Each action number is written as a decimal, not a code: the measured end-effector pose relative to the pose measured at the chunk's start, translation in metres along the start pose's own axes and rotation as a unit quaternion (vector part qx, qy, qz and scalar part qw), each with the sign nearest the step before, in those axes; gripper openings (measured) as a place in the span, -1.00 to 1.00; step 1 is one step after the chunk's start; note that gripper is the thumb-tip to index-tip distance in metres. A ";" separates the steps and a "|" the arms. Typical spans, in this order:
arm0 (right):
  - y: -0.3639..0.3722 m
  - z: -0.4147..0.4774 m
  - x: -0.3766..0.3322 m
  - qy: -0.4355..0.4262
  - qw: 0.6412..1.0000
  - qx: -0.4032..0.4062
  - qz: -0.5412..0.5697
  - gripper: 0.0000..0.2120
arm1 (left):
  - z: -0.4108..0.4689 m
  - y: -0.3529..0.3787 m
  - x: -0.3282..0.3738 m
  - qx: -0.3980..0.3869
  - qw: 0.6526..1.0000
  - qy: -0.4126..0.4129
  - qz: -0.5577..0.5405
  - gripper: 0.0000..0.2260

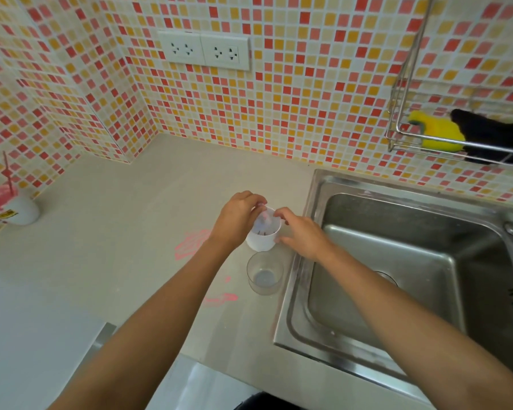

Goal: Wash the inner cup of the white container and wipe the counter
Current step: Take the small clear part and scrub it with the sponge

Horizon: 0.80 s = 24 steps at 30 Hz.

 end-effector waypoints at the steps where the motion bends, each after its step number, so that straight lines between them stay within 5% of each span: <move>1: -0.003 -0.001 0.000 0.000 1.000 -0.005 0.007 -0.44 | 0.002 -0.003 -0.001 0.013 1.000 -0.001 -0.004 -0.83; 4: -0.021 -0.009 0.001 0.015 0.999 0.009 0.031 -0.32 | 0.006 -0.013 -0.002 0.034 0.999 -0.006 -0.012 -0.84; 7: -0.059 -0.026 -0.005 0.011 0.995 0.080 0.056 -0.41 | 0.012 -0.022 0.007 0.049 0.999 0.001 -0.007 -0.83; 15: -0.228 -0.080 0.011 -0.042 0.885 0.463 -0.017 -0.79 | 0.069 -0.033 0.093 0.067 0.987 0.007 -0.147 -0.84; 21: -0.275 -0.050 0.072 0.208 0.934 0.287 -0.049 -0.67 | 0.086 0.003 0.151 0.029 0.969 -0.033 -0.244 -0.86; 24: -0.287 -0.030 0.082 0.242 0.950 0.189 -0.064 -0.75 | 0.084 0.022 0.167 0.009 0.956 -0.066 -0.285 -0.88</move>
Point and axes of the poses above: each hand's wrist, its own z-axis towards the middle knuckle, its own y-axis out of the palm, x = y × z, the point moved 2 cm from there along z, towards the middle knuckle, and after that the axes turned 1 degree about -z, right-handed, at the moved point
